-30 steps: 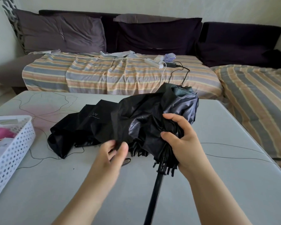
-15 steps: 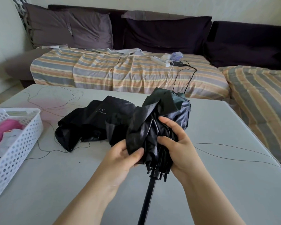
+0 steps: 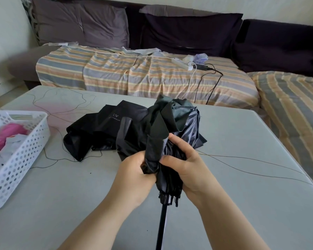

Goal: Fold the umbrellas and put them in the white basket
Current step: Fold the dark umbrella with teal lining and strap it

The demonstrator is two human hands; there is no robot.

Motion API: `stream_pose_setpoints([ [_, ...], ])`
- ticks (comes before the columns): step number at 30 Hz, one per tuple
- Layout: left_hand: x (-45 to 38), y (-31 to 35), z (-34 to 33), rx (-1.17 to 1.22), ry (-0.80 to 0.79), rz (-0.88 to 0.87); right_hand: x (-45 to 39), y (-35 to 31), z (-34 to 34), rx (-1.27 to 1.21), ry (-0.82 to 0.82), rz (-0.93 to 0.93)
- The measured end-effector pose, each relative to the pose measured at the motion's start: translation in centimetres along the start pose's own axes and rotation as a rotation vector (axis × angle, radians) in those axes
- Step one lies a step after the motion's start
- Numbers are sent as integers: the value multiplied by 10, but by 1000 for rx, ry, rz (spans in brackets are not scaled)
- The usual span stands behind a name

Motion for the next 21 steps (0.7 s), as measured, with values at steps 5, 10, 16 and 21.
stream_pose_setpoints([
  [5,0,8,1,41,-22,-24,-1,-4,4,-44,74,83],
  [10,-2,12,12,119,22,-46,-1,-6,4,-50,88,99],
  [16,-8,3,20,101,137,20,2,2,-3,-1,34,80],
  [21,-12,-1,18,111,115,69,3,14,-9,-23,-67,-51],
])
Point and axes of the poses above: each hand's wrist, its own x-axis away from the middle knuckle, its own z-axis out of the back of the hand, y = z × x, the point moved 7 cm from there along -x, towards the middle knuckle, and after that the axes turned 11 degrees about -x, right-handed, at the moved point
